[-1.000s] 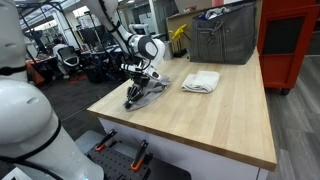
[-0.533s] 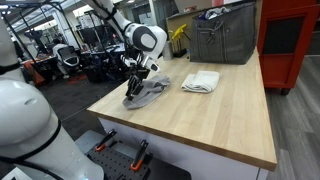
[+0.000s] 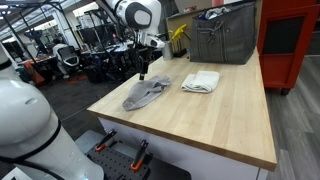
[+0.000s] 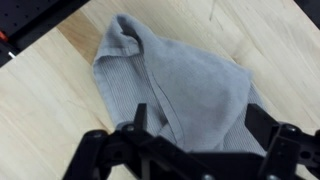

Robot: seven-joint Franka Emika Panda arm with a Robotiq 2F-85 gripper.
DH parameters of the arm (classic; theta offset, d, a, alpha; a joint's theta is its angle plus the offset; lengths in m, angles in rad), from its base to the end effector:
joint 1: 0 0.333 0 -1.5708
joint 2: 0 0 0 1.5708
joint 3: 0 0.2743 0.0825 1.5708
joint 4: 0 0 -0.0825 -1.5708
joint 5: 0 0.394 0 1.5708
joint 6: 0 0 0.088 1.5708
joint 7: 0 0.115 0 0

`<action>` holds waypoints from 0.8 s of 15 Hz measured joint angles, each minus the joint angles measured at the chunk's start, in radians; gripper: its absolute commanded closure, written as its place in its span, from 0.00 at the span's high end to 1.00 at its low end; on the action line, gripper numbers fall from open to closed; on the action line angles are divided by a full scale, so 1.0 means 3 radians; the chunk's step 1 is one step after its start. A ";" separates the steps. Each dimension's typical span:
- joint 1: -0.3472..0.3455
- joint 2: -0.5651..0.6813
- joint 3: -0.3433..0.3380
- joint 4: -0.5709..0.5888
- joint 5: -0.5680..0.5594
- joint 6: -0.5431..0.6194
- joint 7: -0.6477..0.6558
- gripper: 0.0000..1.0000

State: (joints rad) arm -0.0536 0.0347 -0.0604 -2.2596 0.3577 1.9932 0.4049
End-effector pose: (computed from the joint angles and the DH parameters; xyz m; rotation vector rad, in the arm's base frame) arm 0.4942 -0.0324 0.2726 -2.6675 0.9991 0.4877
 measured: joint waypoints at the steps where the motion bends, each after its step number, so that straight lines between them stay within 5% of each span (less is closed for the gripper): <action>1: 0.0013 0.0006 0.0007 0.0083 -0.0040 0.0053 0.0075 1.00; 12: 0.0292 0.0789 0.0100 0.1264 -0.1039 0.0130 0.0442 1.00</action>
State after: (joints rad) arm 0.0338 0.2715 -0.0304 -1.8804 0.0462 2.0323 0.5376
